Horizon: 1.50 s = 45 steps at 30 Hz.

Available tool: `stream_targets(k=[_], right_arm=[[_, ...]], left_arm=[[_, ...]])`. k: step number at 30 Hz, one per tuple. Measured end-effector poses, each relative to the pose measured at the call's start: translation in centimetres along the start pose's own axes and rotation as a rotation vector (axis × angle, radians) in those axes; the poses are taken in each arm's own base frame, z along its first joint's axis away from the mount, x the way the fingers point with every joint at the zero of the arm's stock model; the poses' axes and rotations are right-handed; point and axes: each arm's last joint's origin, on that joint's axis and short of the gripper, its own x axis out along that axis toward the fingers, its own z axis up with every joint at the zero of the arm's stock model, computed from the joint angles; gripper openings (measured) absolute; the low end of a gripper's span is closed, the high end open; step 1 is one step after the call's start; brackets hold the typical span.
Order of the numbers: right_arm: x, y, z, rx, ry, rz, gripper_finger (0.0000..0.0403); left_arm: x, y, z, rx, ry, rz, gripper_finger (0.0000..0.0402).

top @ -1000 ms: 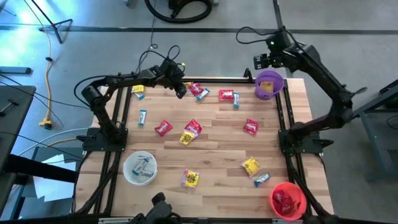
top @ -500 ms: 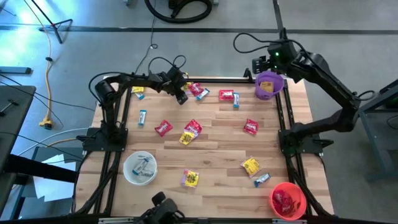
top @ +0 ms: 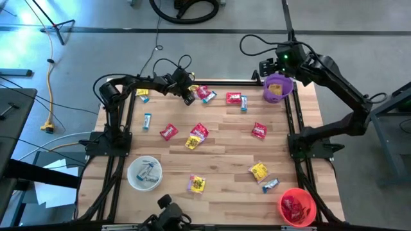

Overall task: Sort candy
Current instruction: Put the yellow candy into the purple bin

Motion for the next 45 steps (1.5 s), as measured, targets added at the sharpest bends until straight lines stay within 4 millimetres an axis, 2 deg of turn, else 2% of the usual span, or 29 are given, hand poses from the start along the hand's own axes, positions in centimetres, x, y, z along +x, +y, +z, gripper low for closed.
stream_targets(k=[5, 9, 14, 16, 18, 20, 22, 29, 34, 39, 45], right_arm=[[0.2, 0.4, -0.2, -0.168, 0.049, 0.103, 0.022], [0.6, 1.2, -0.2, -0.323, 0.083, 0.271, 0.022], [1.3, 3.5, 0.0, -0.455, 0.053, 0.486, 0.022], [1.6, 4.6, -0.1, -0.504, 0.03, 0.524, 0.022], [2.0, 5.7, -0.3, -0.53, 0.027, 0.545, 0.022], [2.6, 6.8, -0.6, -0.549, 0.036, 0.56, 0.022], [3.0, 7.6, -0.9, -0.563, 0.044, 0.573, 0.022], [3.1, 9.1, -1.4, -0.568, 0.029, 0.609, 0.022], [3.1, 9.2, -1.3, -0.546, 0.028, 0.612, 0.022], [3.1, 9.3, -1.1, -0.521, 0.01, 0.606, 0.022], [3.1, 9.3, -1.1, -0.514, 0.007, 0.606, 0.022]], left_arm=[[-3.3, -0.3, 1.1, -0.004, -0.038, -0.092, 0.0001], [-7.0, -0.7, 2.5, -0.047, -0.139, -0.268, 0.0], [-10.8, -1.3, 3.7, -0.125, -0.244, -0.507, 0.0], [-12.0, -1.4, 4.0, -0.166, -0.268, -0.497, 0.0], [-12.3, -1.6, 4.2, -0.191, -0.276, -0.344, 0.0002], [-11.9, -1.6, 3.8, -0.141, -0.248, -0.17, 0.001], [-11.0, -1.7, 3.7, -0.082, -0.234, -0.097, 0.0026], [-5.0, -1.3, 1.8, -0.089, -0.064, -0.13, 0.0112], [-2.0, -1.0, 0.5, -0.105, 0.004, -0.117, 0.016], [-0.2, -0.7, 0.3, -0.114, -0.019, -0.044, 0.0171], [0.5, -0.4, 0.1, -0.129, -0.02, -0.002, 0.016]])
